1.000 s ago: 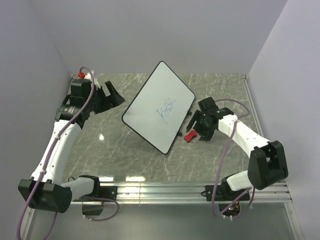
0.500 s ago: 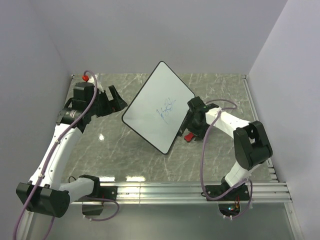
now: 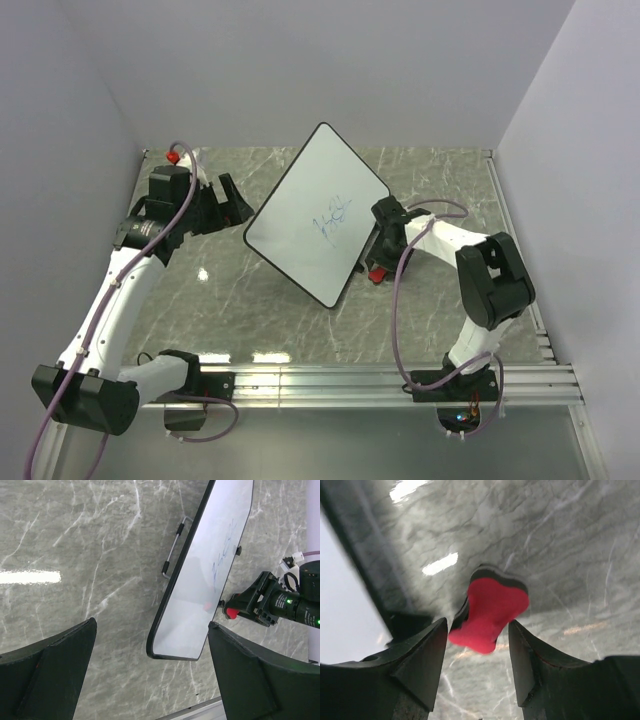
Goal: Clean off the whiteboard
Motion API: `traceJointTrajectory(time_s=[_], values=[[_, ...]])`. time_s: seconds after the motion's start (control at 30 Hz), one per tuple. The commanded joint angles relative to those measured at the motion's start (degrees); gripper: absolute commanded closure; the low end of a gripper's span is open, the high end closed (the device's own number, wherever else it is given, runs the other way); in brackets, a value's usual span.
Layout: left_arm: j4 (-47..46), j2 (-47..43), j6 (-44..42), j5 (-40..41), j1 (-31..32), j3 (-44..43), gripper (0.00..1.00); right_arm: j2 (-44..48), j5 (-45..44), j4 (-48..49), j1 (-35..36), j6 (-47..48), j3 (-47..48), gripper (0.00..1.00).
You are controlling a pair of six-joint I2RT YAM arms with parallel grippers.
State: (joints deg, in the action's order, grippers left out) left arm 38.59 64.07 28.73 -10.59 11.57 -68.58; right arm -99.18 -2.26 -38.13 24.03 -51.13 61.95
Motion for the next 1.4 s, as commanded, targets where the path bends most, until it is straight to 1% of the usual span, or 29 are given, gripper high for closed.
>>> traceJointTrajectory(time_s=[0.0,0.23,0.33,0.4,0.43,0.5,0.57,0.67,0.8,0.9,1.03,1.13,1.17,1.2,1.3,1.37], values=[[0.9,-1.3,-1.7,1.7,0.6,-1.0,0.01,-2.2,-2.2,1.0,0.3,1.4,1.8,0.41],[2.1,-1.6,-2.5,3.9,0.7,-1.6,0.01,-4.8,-3.5,0.8,0.1,2.9,3.9,0.47],[2.1,-1.6,-2.7,4.1,0.7,-1.5,0.01,-5.6,-3.9,0.2,0.1,3.4,4.8,0.53],[2.2,-1.5,-2.8,4.3,0.7,-1.5,0.01,-5.8,-4.3,0.1,0.2,4.0,5.1,0.61],[2.1,-1.4,-2.9,4.6,0.6,-1.4,0.0,-5.9,-4.3,0.0,0.2,4.4,5.3,0.73],[1.7,-1.4,-2.8,4.9,0.7,-1.3,0.01,-5.9,-4.5,-0.5,0.1,5.1,5.4,0.92],[1.1,-1.0,-2.5,4.8,0.6,-1.5,0.01,-5.5,-4.2,-0.5,-0.2,5.6,5.0,0.99],[0.7,0.5,-3.0,4.0,0.6,-3.7,0.01,-2.4,-3.9,-0.9,-1.2,5.6,4.2,1.0],[-1.0,3.9,-3.6,1.1,0.6,-8.8,0.02,2.8,-4.1,-2.6,-2.8,6.5,4.6,1.0],[-3.3,6.3,-4.4,-1.2,0.7,-10.3,0.1,5.7,-4.2,-5.1,-3.0,7.3,7.4,1.0],[-8.9,8.8,-4.7,-6.1,0.6,-10.6,0.13,7.9,-0.9,-5.5,-3.0,6.7,13.2,1.0],[-11.8,11.4,-4.6,-9.8,0.6,-9.6,0.13,9.1,8.9,1.6,-2.9,5.8,13.7,1.0],[-13.1,12.4,-4.6,-10.9,0.6,-9.5,0.14,9.1,15.9,7.7,-2.9,4.8,13.2,1.0],[-13.6,14.6,-4.7,-12.0,0.6,-9.3,0.15,8.7,19.7,10.2,-3.0,4.0,12.9,1.0],[-15.6,18.9,-4.6,-15.2,0.6,-9.5,0.17,6.1,27.4,15.4,-2.7,1.4,13.4,1.0],[-16.9,21.7,-4.3,-16.8,0.6,-9.7,0.17,6.0,27.8,16.5,-2.0,1.1,13.5,1.0]])
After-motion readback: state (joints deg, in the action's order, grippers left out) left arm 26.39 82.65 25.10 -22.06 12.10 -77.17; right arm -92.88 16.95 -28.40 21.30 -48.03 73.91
